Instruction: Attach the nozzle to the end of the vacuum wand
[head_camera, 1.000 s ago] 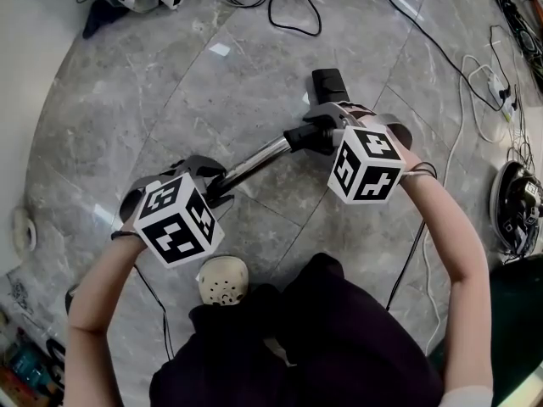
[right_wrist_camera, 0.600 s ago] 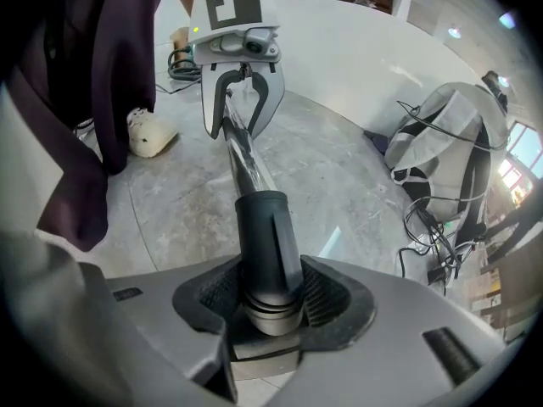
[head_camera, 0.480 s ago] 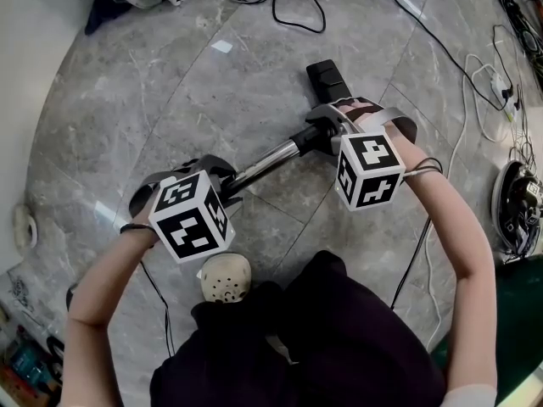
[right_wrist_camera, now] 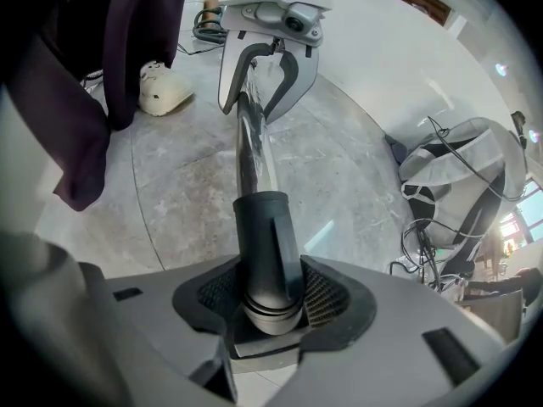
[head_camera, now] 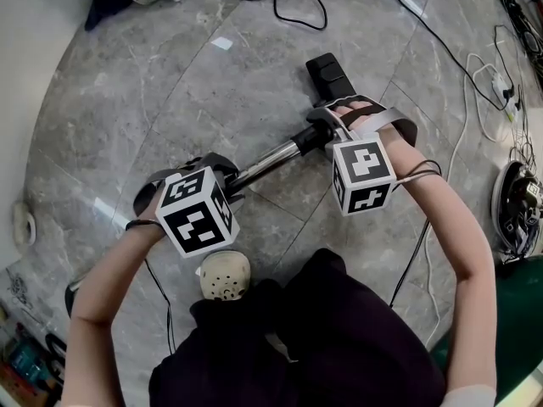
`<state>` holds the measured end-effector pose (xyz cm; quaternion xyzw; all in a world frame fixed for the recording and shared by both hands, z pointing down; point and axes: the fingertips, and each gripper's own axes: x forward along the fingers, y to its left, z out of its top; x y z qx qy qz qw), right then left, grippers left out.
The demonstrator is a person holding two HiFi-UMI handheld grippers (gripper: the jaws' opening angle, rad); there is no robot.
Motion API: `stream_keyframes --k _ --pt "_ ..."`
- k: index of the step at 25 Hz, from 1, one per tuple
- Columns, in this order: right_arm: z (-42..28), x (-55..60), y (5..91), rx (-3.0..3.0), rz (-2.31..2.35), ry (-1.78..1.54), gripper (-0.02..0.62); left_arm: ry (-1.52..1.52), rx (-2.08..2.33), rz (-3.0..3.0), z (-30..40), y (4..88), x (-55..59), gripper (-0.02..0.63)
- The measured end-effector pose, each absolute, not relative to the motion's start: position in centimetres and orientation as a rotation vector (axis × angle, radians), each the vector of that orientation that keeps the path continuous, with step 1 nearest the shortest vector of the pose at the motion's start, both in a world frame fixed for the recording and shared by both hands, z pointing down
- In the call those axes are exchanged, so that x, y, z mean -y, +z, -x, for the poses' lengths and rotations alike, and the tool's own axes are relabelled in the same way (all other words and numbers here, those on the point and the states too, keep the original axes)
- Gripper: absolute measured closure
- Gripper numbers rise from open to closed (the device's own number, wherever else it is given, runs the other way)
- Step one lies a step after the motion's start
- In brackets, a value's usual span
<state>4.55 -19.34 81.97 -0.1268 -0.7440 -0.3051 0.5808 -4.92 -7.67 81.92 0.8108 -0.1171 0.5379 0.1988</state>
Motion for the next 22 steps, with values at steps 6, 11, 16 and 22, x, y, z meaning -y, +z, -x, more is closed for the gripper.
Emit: stream_keyframes --k 6,11,16,22 --pt "-4.57 19.37 82.05 1.726 0.28 -0.724 0.397 1.475 0.382 -2.26 4.89 81.97 7.86 0.419" --pt "-4.56 18.97 82.15 1.727 0.27 -0.73 0.397 1.419 0.458 -2.252 4.85 82.19 7.81 0.426" --pt "-4.57 18.5 82.24 1.734 0.278 -0.739 0.397 1.351 0.539 -2.282 4.61 82.12 7.86 0.434" --pt "-4.41 18.53 82.11 1.737 0.273 -0.742 0.397 1.285 0.62 -2.312 4.56 81.82 8.3 0.442"
